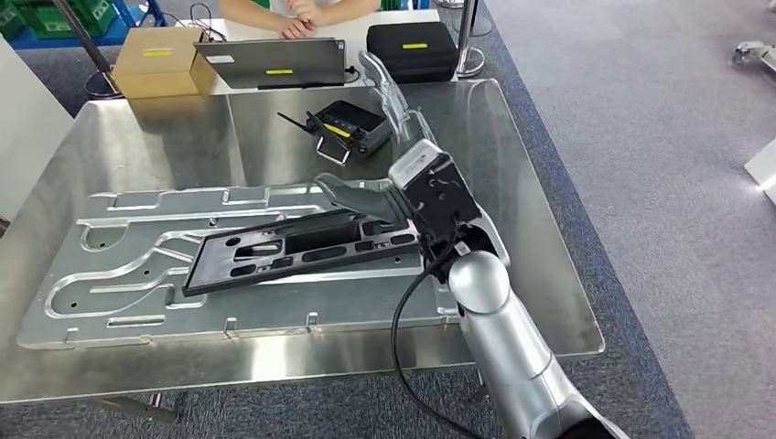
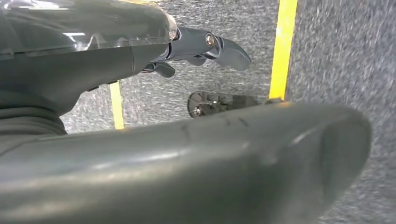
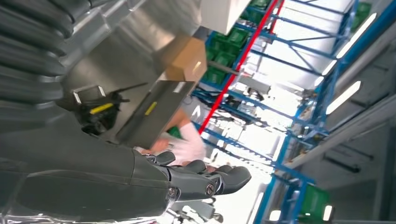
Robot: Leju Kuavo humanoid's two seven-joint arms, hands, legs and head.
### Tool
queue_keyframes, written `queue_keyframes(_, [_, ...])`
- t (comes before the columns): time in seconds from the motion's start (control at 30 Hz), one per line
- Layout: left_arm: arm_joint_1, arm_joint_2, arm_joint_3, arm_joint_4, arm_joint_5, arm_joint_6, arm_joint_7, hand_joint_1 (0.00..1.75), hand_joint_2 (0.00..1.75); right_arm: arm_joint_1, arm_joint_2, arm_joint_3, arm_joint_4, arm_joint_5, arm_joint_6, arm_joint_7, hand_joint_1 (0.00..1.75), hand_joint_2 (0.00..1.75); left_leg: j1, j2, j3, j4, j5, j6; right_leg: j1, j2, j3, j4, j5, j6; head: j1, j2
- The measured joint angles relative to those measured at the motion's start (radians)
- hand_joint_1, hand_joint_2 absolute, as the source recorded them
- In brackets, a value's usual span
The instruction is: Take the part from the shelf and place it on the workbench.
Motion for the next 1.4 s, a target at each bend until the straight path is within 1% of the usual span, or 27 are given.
queue_keyframes(0.1, [-0.001,-0.005,0.017,0.000,0.012,0.003,0.000,0.00,0.00,0.066,-0.020,-0.023,-0.043,-0.002,-0.021,-0.013,0.00,0.00,0.003,0.001,-0.004,-0.011,0.015,0.021,-0.001,0.000,-0.003,0.006,-0.008,0.018,0.000,0.000])
queue_keyframes(0.17, [-0.003,-0.009,0.030,0.000,0.022,0.008,0.000,0.00,0.00,0.111,-0.038,-0.042,-0.071,-0.006,-0.035,-0.032,0.00,0.00,0.005,0.004,-0.011,-0.021,0.029,0.036,-0.002,0.001,-0.027,0.072,-0.071,0.027,0.000,0.000])
queue_keyframes(0.23, [-0.004,-0.012,0.042,0.000,0.032,0.017,0.004,0.00,0.00,0.158,-0.057,-0.060,-0.096,-0.008,-0.050,-0.054,0.00,0.00,0.002,0.005,-0.025,-0.022,0.040,0.043,-0.004,0.001,-0.067,0.195,-0.155,0.032,0.000,0.000])
queue_keyframes(0.27, [-0.004,-0.014,0.048,0.000,0.038,0.024,0.005,0.00,0.00,0.186,-0.066,-0.069,-0.108,-0.008,-0.060,-0.066,0.00,0.00,0.001,0.005,-0.032,-0.021,0.045,0.044,-0.005,0.001,-0.078,0.243,-0.179,0.033,0.000,0.000])
queue_keyframes(0.3, [-0.004,-0.016,0.055,0.000,0.044,0.032,0.007,0.00,0.00,0.216,-0.075,-0.079,-0.121,-0.007,-0.070,-0.078,0.00,0.00,0.000,0.005,-0.040,-0.020,0.051,0.043,-0.005,0.001,-0.074,0.261,-0.182,0.034,0.000,0.000])
queue_keyframes(0.33, [-0.004,-0.019,0.063,0.000,0.049,0.039,0.007,0.00,0.00,0.247,-0.082,-0.090,-0.135,-0.007,-0.079,-0.089,0.00,0.00,0.000,0.004,-0.048,-0.019,0.056,0.042,-0.006,0.001,-0.050,0.239,-0.166,0.034,0.000,0.000])
queue_keyframes(0.43, [-0.004,-0.028,0.083,0.000,0.060,0.056,0.006,0.00,0.00,0.322,-0.100,-0.124,-0.177,-0.007,-0.104,-0.114,0.00,0.00,-0.001,0.003,-0.070,-0.011,0.072,0.032,-0.003,0.000,0.084,0.044,-0.104,0.026,0.000,0.000])
queue_keyframes(0.47, [-0.003,-0.031,0.088,0.000,0.062,0.060,0.005,0.00,0.00,0.343,-0.105,-0.137,-0.189,-0.008,-0.111,-0.120,0.00,0.00,-0.002,0.003,-0.072,-0.009,0.078,0.027,0.000,0.001,0.110,0.000,-0.096,0.022,0.000,0.000])
queue_keyframes(0.53, [-0.002,-0.035,0.097,0.000,0.066,0.069,0.003,0.00,0.00,0.386,-0.115,-0.168,-0.208,-0.017,-0.126,-0.130,0.00,0.00,-0.003,0.002,-0.073,-0.011,0.090,0.016,0.006,0.001,0.118,-0.022,-0.088,0.012,0.000,0.000])
queue_keyframes(0.6, [0.001,-0.038,0.106,0.000,0.066,0.077,0.000,0.00,0.00,0.427,-0.125,-0.209,-0.223,-0.029,-0.141,-0.141,0.00,0.00,-0.002,0.001,-0.079,-0.010,0.091,0.006,0.001,-0.003,0.108,-0.029,-0.073,-0.002,0.000,0.000])
queue_keyframes(0.67, [0.004,-0.040,0.111,0.000,0.066,0.083,-0.004,0.00,0.00,0.470,-0.131,-0.249,-0.239,-0.040,-0.157,-0.154,0.00,0.00,-0.001,0.001,-0.099,0.042,0.026,-0.002,-0.005,-0.008,0.088,-0.033,-0.050,-0.018,0.000,0.000])
queue_keyframes(0.73, [0.006,-0.042,0.117,0.000,0.074,0.093,-0.010,0.00,0.00,0.519,-0.137,-0.290,-0.257,-0.047,-0.173,-0.172,0.00,0.00,0.003,0.002,-0.127,0.164,-0.079,-0.008,-0.004,-0.011,0.062,-0.032,-0.029,-0.023,0.000,0.000])
queue_keyframes(0.77, [0.006,-0.042,0.124,0.000,0.084,0.101,-0.014,0.00,0.00,0.544,-0.140,-0.311,-0.266,-0.050,-0.181,-0.180,0.00,0.00,0.003,0.003,-0.133,0.225,-0.112,-0.012,-0.003,-0.013,0.048,-0.031,-0.019,-0.023,0.000,0.000])
queue_keyframes(0.8, [0.006,-0.042,0.134,0.000,0.097,0.108,-0.018,0.00,0.00,0.567,-0.141,-0.334,-0.274,-0.052,-0.189,-0.189,0.00,0.00,0.004,0.003,-0.129,0.264,-0.121,-0.014,-0.002,-0.014,0.033,-0.029,-0.009,-0.022,0.000,0.000])
queue_keyframes(0.83, [0.006,-0.043,0.145,0.000,0.108,0.112,-0.021,0.00,0.00,0.588,-0.142,-0.355,-0.283,-0.055,-0.196,-0.196,0.00,0.00,0.004,0.003,-0.107,0.271,-0.109,-0.014,-0.002,-0.018,0.019,-0.027,0.001,-0.021,0.000,0.000])
queue_keyframes(0.87, [0.005,-0.043,0.154,-0.001,0.116,0.113,-0.022,0.00,0.00,0.606,-0.142,-0.376,-0.292,-0.056,-0.201,-0.203,0.00,0.00,0.003,0.006,-0.068,0.238,-0.085,-0.013,-0.001,-0.023,0.005,-0.024,0.009,-0.020,0.000,0.000])
queue_keyframes(0.9, [0.003,-0.043,0.162,-0.001,0.122,0.113,-0.024,0.00,0.00,0.621,-0.142,-0.395,-0.301,-0.054,-0.205,-0.208,0.00,0.00,0.002,0.016,-0.011,0.174,-0.066,-0.009,0.000,-0.027,-0.006,-0.021,0.017,-0.018,0.000,0.000])
queue_keyframes(0.97, [-0.004,-0.043,0.175,-0.003,0.128,0.110,-0.026,0.00,0.00,0.646,-0.143,-0.425,-0.319,-0.041,-0.212,-0.215,0.00,0.00,-0.005,0.043,0.096,0.025,-0.067,0.003,0.003,-0.036,-0.018,-0.017,0.032,-0.010,0.000,0.000])
queue_keyframes(1.0, [-0.008,-0.044,0.180,-0.004,0.130,0.108,-0.027,0.00,0.00,0.655,-0.143,-0.435,-0.326,-0.026,-0.217,-0.218,0.00,0.00,-0.010,0.052,0.124,-0.022,-0.077,0.011,0.003,-0.043,-0.019,-0.016,0.038,-0.004,0.001,0.000])
queue_keyframes(1.07, [-0.009,-0.045,0.189,-0.005,0.132,0.105,-0.029,0.00,0.00,0.671,-0.144,-0.448,-0.336,0.016,-0.229,-0.224,0.00,0.00,-0.015,0.044,0.128,-0.047,-0.075,0.028,0.000,-0.058,-0.018,-0.020,0.052,0.010,0.001,0.000])
queue_keyframes(1.13, [-0.007,-0.048,0.196,-0.006,0.131,0.105,-0.031,0.00,0.00,0.687,-0.144,-0.454,-0.343,0.053,-0.241,-0.228,0.00,0.00,-0.014,0.033,0.111,-0.055,-0.049,0.044,-0.004,-0.049,-0.025,-0.007,0.030,0.023,0.001,0.000])
queue_keyframes(1.2, [-0.006,-0.050,0.203,-0.006,0.130,0.105,-0.032,0.00,0.00,0.702,-0.145,-0.461,-0.349,0.077,-0.249,-0.232,0.00,0.00,-0.011,0.024,0.083,-0.059,-0.019,0.055,-0.007,-0.023,-0.048,0.066,-0.064,0.031,0.001,0.000])
queue_keyframes(1.27, [-0.003,-0.051,0.206,-0.006,0.128,0.106,-0.033,0.00,0.00,0.717,-0.146,-0.466,-0.352,0.096,-0.253,-0.236,0.00,0.00,-0.012,0.011,0.047,-0.057,0.008,0.058,-0.006,-0.011,-0.072,0.189,-0.157,0.033,0.001,0.000])
queue_keyframes(1.3, [-0.002,-0.052,0.207,-0.006,0.127,0.106,-0.033,0.00,0.00,0.723,-0.146,-0.467,-0.353,0.103,-0.254,-0.239,0.00,0.00,-0.012,0.003,0.028,-0.055,0.023,0.056,-0.006,-0.010,-0.072,0.236,-0.169,0.034,0.001,0.000])
queue_keyframes(1.33, [0.000,-0.053,0.209,-0.006,0.125,0.106,-0.033,0.00,0.00,0.728,-0.146,-0.467,-0.354,0.109,-0.255,-0.244,0.00,0.00,-0.012,-0.005,0.008,-0.053,0.037,0.054,-0.007,-0.009,-0.060,0.255,-0.156,0.033,0.001,0.000])
queue_keyframes(1.37, [0.000,-0.053,0.210,-0.006,0.124,0.106,-0.033,0.00,0.00,0.733,-0.146,-0.467,-0.356,0.114,-0.258,-0.248,0.00,0.00,-0.012,-0.014,-0.012,-0.049,0.049,0.051,-0.007,-0.007,-0.031,0.241,-0.126,0.032,0.001,0.000])
queue_keyframes(1.4, [0.001,-0.054,0.211,-0.006,0.122,0.106,-0.033,0.00,0.00,0.737,-0.146,-0.468,-0.359,0.119,-0.261,-0.254,0.00,0.00,-0.011,-0.023,-0.030,-0.044,0.061,0.047,-0.007,0.003,0.016,0.190,-0.098,0.030,0.001,0.000])
